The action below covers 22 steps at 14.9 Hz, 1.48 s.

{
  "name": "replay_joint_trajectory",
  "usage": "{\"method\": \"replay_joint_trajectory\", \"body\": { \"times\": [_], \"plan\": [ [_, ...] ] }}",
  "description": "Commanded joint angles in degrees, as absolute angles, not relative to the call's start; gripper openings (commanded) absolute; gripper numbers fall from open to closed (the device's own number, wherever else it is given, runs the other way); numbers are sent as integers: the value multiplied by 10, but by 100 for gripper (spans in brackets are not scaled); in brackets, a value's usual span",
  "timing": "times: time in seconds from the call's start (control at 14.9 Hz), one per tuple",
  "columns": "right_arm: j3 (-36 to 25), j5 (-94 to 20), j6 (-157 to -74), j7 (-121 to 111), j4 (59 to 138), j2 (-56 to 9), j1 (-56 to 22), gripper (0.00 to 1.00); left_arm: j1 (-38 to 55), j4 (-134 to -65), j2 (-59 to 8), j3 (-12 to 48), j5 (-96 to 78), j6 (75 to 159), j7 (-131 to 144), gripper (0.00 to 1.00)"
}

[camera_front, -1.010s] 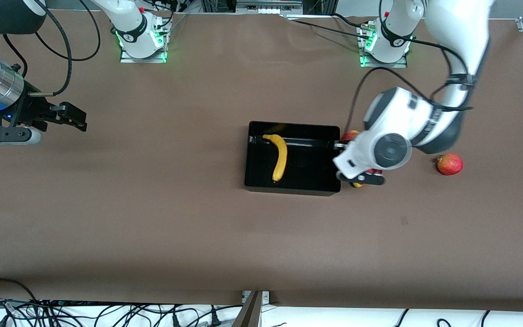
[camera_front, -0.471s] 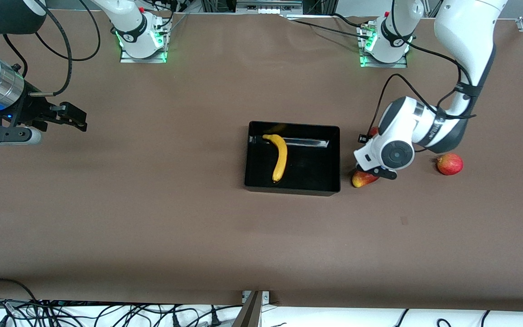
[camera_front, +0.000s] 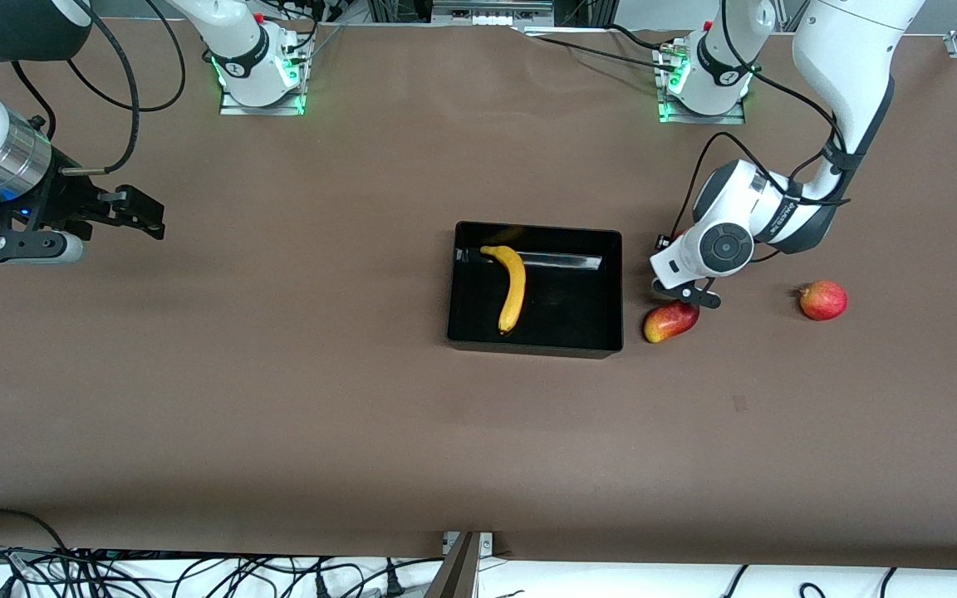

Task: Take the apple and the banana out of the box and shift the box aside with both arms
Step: 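Lift the apple out and set it beside the mango, open left gripper, then grasp the banana in the tray with the left gripper while the right gripper approaches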

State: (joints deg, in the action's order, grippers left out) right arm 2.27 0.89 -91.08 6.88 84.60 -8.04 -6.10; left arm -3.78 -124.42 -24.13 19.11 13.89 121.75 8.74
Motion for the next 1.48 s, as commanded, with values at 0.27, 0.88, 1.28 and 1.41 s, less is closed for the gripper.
{"method": "replay_joint_trajectory", "body": {
  "times": [0.27,0.88,1.28,1.41],
  "plan": [
    [30,11,-880,17,849,-106,-81,100,-38,-1111,-200,229,134,1015,84,100],
    [30,11,-918,26,850,-142,-91,100,77,-971,-286,258,13,1151,204,100],
    [30,9,-947,25,850,-174,-95,100,166,-973,-384,253,62,1331,381,100],
    [30,6,-946,27,853,-175,-95,100,194,-972,-416,247,131,1367,452,100]
  ]
}}
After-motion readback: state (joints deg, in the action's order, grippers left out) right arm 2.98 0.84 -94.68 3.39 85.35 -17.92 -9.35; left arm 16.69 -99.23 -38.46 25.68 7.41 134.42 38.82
